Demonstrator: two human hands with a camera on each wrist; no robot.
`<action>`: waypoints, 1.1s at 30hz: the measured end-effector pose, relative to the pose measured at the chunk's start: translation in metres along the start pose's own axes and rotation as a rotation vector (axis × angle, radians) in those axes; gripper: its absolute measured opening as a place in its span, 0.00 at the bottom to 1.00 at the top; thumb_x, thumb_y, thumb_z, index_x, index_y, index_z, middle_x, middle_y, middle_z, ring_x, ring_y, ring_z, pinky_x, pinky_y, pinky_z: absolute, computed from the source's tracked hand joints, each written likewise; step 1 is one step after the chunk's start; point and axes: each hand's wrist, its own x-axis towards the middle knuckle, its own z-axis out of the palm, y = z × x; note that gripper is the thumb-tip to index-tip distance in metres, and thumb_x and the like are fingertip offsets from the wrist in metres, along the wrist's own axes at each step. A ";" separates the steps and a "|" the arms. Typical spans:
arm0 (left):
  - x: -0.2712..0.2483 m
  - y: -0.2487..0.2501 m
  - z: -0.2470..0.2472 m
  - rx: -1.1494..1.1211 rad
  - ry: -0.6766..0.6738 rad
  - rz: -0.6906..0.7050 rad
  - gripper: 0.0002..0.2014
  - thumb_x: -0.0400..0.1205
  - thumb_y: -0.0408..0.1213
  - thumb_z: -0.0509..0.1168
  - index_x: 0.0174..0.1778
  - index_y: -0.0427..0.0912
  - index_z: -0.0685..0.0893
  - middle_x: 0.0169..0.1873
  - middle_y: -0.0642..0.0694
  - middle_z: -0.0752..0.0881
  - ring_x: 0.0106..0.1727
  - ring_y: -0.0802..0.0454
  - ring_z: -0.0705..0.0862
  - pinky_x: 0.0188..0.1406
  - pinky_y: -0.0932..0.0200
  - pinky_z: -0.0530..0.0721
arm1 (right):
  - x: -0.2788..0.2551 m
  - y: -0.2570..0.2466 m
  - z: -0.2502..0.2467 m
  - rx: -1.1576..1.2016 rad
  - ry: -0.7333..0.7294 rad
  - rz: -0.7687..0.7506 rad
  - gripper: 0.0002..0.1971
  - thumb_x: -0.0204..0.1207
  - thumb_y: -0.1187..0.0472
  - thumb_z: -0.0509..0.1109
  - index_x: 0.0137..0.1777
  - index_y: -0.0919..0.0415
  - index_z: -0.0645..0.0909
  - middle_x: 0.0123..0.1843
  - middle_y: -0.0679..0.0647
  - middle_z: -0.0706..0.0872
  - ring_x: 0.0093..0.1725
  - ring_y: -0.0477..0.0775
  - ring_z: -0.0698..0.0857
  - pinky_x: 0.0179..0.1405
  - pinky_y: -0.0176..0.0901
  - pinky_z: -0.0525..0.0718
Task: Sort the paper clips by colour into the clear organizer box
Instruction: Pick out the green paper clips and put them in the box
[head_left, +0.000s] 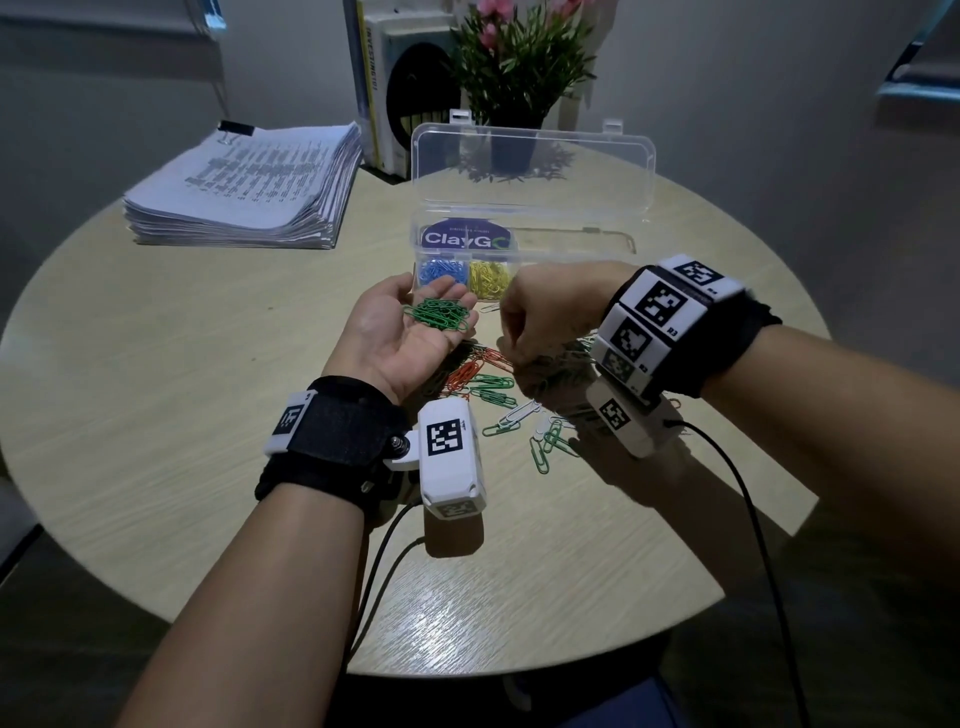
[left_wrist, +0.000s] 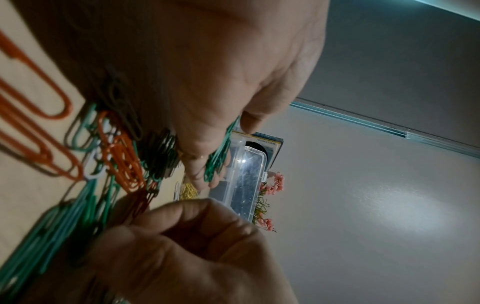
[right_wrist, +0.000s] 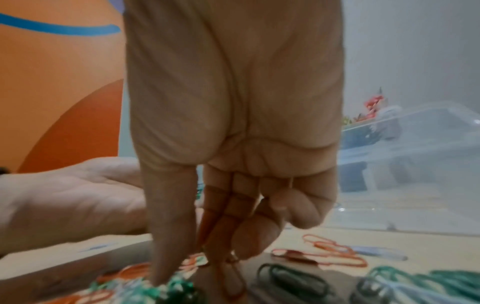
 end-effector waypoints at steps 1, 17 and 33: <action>0.000 0.000 0.000 -0.006 -0.005 0.001 0.21 0.88 0.41 0.49 0.52 0.26 0.79 0.52 0.31 0.81 0.59 0.38 0.78 0.68 0.45 0.72 | -0.001 -0.004 0.001 0.028 -0.020 -0.038 0.04 0.71 0.57 0.77 0.42 0.53 0.84 0.39 0.49 0.85 0.41 0.50 0.82 0.38 0.40 0.78; 0.001 0.002 -0.002 -0.003 0.005 -0.006 0.21 0.88 0.41 0.49 0.53 0.26 0.79 0.51 0.32 0.81 0.51 0.39 0.80 0.65 0.46 0.72 | -0.004 -0.010 0.002 0.011 0.011 -0.059 0.03 0.74 0.57 0.73 0.43 0.56 0.84 0.33 0.46 0.82 0.32 0.46 0.80 0.34 0.41 0.80; -0.002 0.002 0.002 -0.051 -0.011 -0.010 0.21 0.89 0.39 0.46 0.50 0.25 0.78 0.51 0.30 0.81 0.61 0.37 0.78 0.67 0.44 0.72 | -0.001 -0.012 -0.022 0.303 0.147 -0.006 0.06 0.75 0.69 0.72 0.49 0.68 0.88 0.35 0.59 0.88 0.28 0.49 0.85 0.33 0.36 0.87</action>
